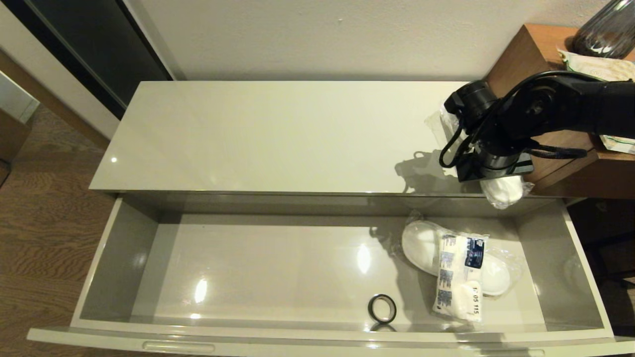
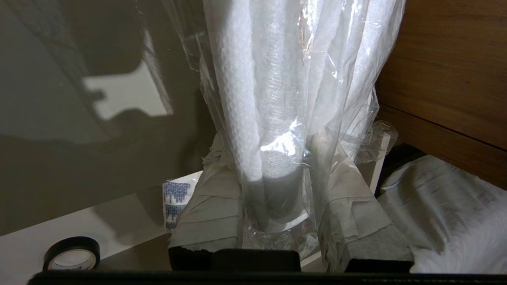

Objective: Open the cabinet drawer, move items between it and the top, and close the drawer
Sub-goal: Pick up the disposable slippers on the table, then put the disposable slippers in the drawer

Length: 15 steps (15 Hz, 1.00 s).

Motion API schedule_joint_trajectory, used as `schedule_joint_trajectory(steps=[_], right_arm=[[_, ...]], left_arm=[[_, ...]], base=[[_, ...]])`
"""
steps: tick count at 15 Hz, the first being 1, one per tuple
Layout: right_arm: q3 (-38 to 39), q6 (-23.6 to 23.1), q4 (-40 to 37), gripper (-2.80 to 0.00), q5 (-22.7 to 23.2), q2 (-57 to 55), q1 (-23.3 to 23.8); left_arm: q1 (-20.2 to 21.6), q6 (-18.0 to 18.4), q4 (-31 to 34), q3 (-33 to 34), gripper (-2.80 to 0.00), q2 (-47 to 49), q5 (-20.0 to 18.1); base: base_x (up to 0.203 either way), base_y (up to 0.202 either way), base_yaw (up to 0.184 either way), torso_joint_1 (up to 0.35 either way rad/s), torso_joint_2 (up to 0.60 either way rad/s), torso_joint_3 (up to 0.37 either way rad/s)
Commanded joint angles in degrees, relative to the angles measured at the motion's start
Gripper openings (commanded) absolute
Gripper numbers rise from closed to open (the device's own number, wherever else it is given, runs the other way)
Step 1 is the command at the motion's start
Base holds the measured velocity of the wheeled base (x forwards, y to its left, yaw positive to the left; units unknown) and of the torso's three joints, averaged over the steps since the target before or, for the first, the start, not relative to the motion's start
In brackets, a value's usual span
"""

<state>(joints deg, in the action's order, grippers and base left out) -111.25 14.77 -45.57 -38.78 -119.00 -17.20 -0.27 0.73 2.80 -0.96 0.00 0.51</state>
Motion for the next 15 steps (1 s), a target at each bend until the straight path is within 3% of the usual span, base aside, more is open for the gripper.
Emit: schedule_joint_trajectory(steps=[1, 5, 9, 12, 15], right_arm=[[0.1, 0.4, -1.0, -2.8, -0.2, 0.5, 0.0], [0.3, 1.3, -6.3, -2.8, 0.0, 5.4, -4.0], [0.4, 8.4, -15.6, -2.8, -0.1, 9.0, -14.7], [0.5, 18.4, -25.0, -2.8, -0.2, 9.5, -20.6], [1.6, 36.1, -38.8, -2.8, 0.2, 8.1, -22.2]], left_arm=[[0.0, 0.0, 0.0, 0.0, -2.8, 0.0, 0.0], [0.0, 0.0, 0.0, 0.0, -2.8, 0.0, 0.0], [0.0, 0.0, 0.0, 0.0, -2.8, 0.1, 0.0], [0.0, 0.0, 0.0, 0.0, -2.8, 0.1, 0.0], [0.0, 0.0, 0.0, 0.0, -2.8, 0.0, 0.0]], base=[[0.0, 0.0, 0.0, 0.0, 0.0, 0.0], [0.0, 0.0, 0.0, 0.0, 0.0, 0.0], [0.0, 0.0, 0.0, 0.0, 0.0, 0.0], [0.0, 0.0, 0.0, 0.0, 0.0, 0.0], [0.0, 0.0, 0.0, 0.0, 0.0, 0.0]])
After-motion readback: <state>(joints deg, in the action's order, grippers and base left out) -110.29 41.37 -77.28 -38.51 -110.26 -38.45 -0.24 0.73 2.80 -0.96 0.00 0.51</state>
